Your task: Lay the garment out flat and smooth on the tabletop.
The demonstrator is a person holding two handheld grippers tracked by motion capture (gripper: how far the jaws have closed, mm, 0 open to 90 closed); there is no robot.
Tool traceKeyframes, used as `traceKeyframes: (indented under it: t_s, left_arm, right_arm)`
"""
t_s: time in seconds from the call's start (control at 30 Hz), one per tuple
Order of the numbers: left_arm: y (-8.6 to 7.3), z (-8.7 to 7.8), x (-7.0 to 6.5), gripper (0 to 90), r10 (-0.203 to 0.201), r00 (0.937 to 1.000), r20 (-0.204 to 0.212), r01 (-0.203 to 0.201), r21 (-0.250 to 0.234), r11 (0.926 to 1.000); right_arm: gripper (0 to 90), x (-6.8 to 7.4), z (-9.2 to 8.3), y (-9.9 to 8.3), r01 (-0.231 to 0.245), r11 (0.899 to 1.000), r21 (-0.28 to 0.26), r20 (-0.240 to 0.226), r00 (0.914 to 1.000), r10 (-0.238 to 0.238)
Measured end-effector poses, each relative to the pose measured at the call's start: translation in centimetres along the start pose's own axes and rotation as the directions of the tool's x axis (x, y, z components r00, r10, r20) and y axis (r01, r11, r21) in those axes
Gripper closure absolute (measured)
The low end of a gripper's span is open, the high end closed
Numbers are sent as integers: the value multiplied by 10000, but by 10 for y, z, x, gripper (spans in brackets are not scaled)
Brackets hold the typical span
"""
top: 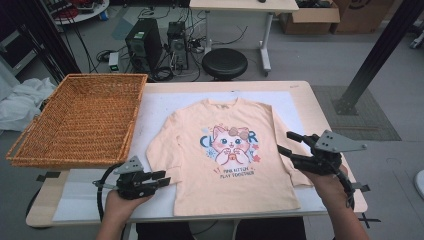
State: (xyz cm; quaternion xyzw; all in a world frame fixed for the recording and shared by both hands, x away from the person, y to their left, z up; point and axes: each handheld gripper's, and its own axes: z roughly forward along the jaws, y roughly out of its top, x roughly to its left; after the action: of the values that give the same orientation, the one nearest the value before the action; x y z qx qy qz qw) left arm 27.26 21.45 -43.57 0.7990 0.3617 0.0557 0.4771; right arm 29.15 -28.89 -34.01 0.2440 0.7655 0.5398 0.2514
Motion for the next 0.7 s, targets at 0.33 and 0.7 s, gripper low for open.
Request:
traceKeyframes:
  t_s: [0.33,0.7]
  left_arm:
    - [-2,22,4,900,-76,9986,-529,129,1009,9948]
    - [-20,-19,7,835,-2,9987,-500,5,61,10000]
  right_arm:
    - [457,-2,-11,-4,-119,9999,8,216,9997,119]
    - [463,1,-7,-1,-195,9996,-209,169,9997,198]
